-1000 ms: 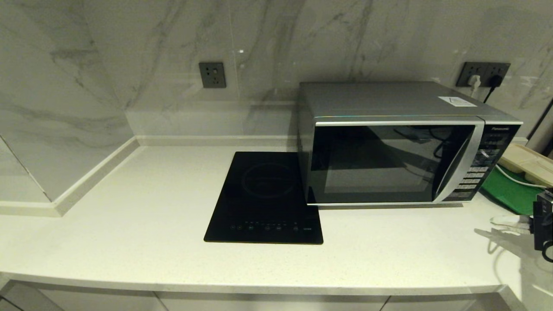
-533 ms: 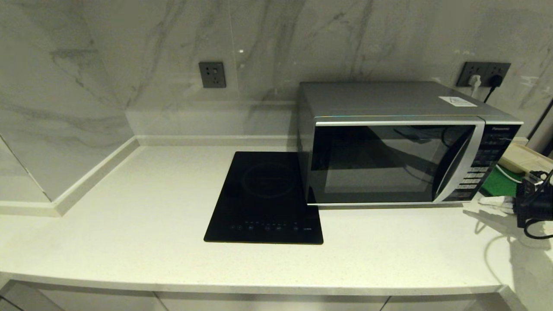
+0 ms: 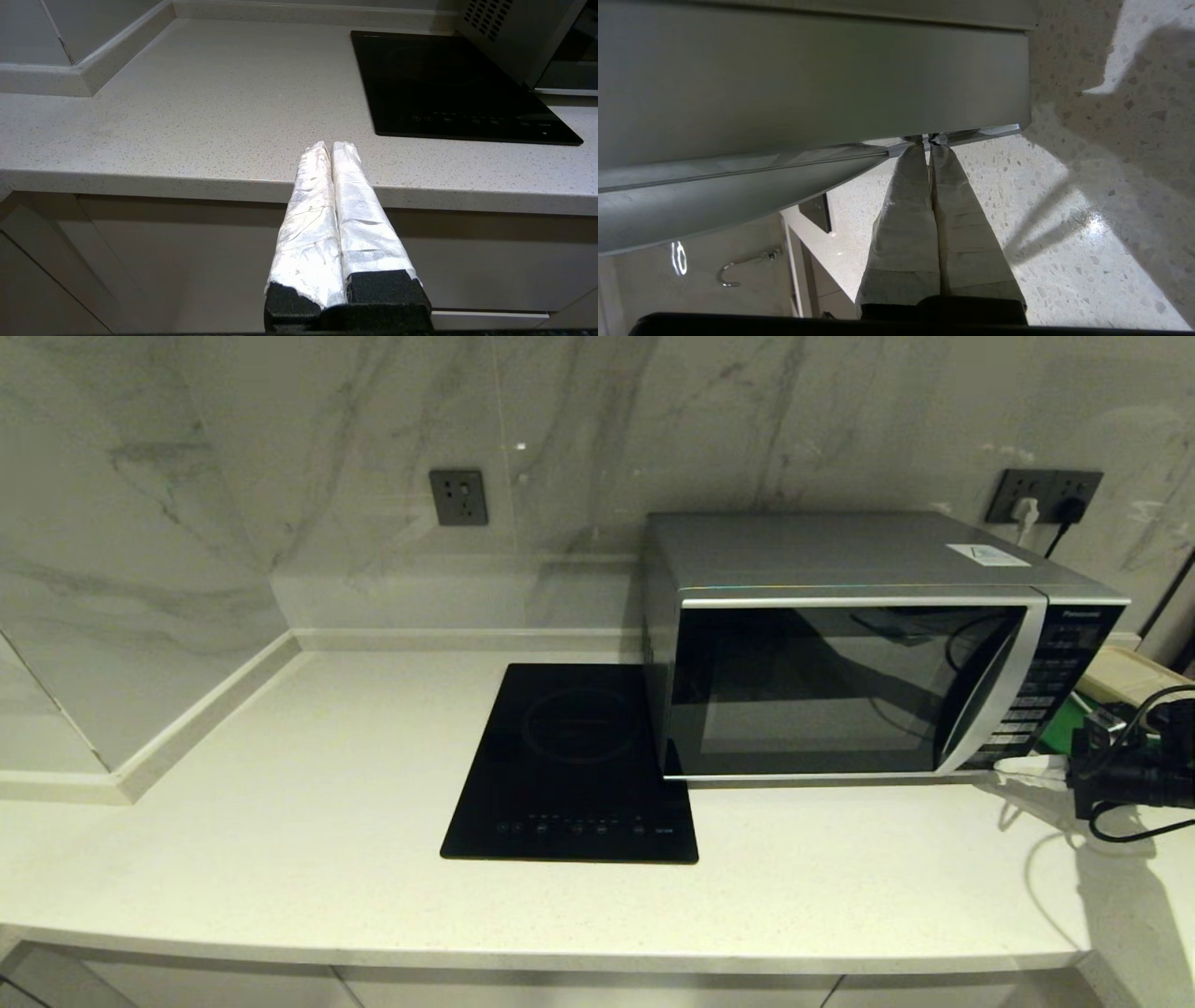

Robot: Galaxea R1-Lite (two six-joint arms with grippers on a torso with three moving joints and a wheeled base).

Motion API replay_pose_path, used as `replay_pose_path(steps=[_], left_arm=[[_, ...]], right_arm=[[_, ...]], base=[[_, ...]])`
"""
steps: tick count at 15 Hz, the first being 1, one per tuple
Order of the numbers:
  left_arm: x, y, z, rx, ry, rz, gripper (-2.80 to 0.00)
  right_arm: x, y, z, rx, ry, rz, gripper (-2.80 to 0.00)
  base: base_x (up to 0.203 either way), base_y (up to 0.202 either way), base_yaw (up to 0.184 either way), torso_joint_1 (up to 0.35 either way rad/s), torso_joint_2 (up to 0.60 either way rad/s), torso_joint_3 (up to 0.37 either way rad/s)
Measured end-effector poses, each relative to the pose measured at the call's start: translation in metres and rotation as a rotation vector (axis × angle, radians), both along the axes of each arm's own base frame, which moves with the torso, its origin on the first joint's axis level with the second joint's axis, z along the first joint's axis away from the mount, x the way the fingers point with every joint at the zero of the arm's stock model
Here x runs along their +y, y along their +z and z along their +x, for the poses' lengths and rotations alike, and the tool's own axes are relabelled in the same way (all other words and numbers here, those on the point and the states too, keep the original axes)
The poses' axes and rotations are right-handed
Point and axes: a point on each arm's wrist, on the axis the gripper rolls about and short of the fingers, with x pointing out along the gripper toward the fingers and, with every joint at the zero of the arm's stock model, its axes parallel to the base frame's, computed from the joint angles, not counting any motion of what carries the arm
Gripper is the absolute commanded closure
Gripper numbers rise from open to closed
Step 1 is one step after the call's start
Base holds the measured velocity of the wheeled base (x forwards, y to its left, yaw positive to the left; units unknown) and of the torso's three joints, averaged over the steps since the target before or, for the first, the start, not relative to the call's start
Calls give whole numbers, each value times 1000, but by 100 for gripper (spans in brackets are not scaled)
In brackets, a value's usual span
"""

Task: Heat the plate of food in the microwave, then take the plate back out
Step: Open the microwave oven

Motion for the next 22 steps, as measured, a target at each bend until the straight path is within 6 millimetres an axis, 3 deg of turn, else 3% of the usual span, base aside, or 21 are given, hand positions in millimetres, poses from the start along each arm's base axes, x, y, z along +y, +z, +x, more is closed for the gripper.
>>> replay_pose_path(steps=[22], left_arm=[[0,0,0,0,0,0,0]], right_arm=[[-2,10,2,-13,-25,7,0]], base=[[0,0,0,0,0,0]])
